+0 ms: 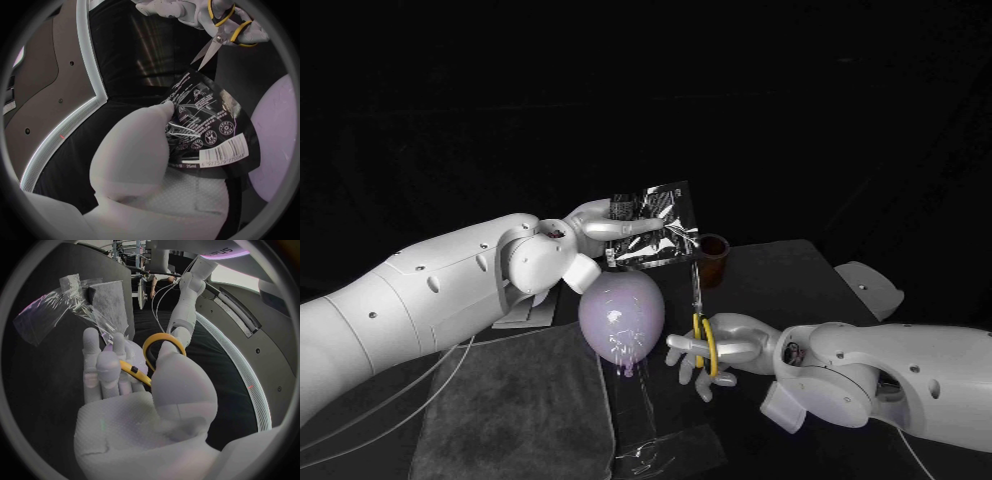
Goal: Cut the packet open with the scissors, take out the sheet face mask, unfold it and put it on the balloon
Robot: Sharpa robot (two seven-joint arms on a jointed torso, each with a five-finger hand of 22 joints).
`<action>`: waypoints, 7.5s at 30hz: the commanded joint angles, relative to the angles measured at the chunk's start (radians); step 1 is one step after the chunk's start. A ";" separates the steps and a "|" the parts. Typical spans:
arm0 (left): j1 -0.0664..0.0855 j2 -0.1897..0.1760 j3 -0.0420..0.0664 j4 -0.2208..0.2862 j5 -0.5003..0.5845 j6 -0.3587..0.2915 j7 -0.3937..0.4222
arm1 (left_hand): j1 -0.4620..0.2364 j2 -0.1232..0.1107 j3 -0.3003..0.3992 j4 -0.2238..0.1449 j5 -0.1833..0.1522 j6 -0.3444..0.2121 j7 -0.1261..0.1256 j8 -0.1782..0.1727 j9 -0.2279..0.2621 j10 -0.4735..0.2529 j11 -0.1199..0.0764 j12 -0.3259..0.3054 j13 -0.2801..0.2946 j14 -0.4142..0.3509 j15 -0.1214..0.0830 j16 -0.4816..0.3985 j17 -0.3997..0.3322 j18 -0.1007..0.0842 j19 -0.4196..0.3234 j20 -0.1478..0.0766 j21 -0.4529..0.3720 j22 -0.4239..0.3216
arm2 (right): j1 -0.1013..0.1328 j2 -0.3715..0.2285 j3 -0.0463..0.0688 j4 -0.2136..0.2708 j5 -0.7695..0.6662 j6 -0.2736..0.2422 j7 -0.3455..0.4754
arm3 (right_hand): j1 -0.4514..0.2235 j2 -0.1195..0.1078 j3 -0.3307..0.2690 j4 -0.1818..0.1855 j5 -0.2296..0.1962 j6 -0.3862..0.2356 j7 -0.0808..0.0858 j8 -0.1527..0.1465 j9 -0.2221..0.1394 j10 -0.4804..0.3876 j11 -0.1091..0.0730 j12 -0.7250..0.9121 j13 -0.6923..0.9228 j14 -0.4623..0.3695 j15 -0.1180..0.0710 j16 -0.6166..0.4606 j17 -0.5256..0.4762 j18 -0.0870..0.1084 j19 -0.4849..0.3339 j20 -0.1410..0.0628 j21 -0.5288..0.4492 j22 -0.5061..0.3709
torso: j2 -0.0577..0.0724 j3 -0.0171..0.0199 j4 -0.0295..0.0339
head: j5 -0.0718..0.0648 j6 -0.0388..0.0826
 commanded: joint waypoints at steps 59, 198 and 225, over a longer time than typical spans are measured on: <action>0.002 0.005 0.001 0.007 -0.092 0.100 -0.046 | -0.005 0.003 0.010 -0.007 0.003 0.005 -0.001 0.006 0.115 0.010 -0.005 -0.004 0.001 0.007 -0.005 0.006 0.004 0.015 0.009 -0.002 0.006 0.001 | 0.028 0.009 0.002 -0.006 -0.020 -0.019 0.012 | 0.048 0.061 -0.062 -0.005 -0.004 0.084 -0.038 0.057 0.019 0.132 -0.041 0.047 -0.014 0.048 -0.033 0.053 0.054 0.015 0.022 -0.027 0.016 0.008 | 0.000 0.0002 -0.0001 | -0.002 -0.011; 0.001 -0.004 -0.003 -0.007 -0.186 0.125 -0.044 | -0.015 -0.001 0.021 -0.018 0.003 0.007 -0.002 0.013 0.125 0.020 -0.007 -0.004 0.001 0.014 -0.007 0.008 0.009 0.015 0.013 -0.005 0.011 0.003 | 0.117 0.001 0.003 -0.037 -0.020 -0.035 0.008 | 0.131 0.156 -0.251 -0.011 -0.003 0.015 -0.009 0.030 0.097 0.075 -0.012 -0.023 -0.159 0.094 -0.009 0.169 0.141 -0.004 0.076 -0.007 0.194 0.114 | 0.000 0.0002 -0.0009 | -0.002 0.003; 0.001 -0.014 -0.003 -0.005 -0.189 0.118 -0.041 | -0.016 -0.002 0.022 -0.019 0.003 0.007 -0.002 0.014 0.126 0.020 -0.007 -0.004 0.001 0.014 -0.008 0.008 0.010 0.015 0.013 -0.005 0.011 0.003 | 0.119 0.001 0.003 -0.034 -0.024 -0.076 0.030 | 0.134 0.154 -0.257 -0.013 -0.005 -0.008 -0.012 0.022 0.135 0.020 -0.016 -0.015 -0.098 0.119 -0.022 0.161 0.141 -0.020 0.100 -0.038 0.216 0.125 | 0.000 -0.0002 -0.0003 | -0.004 0.012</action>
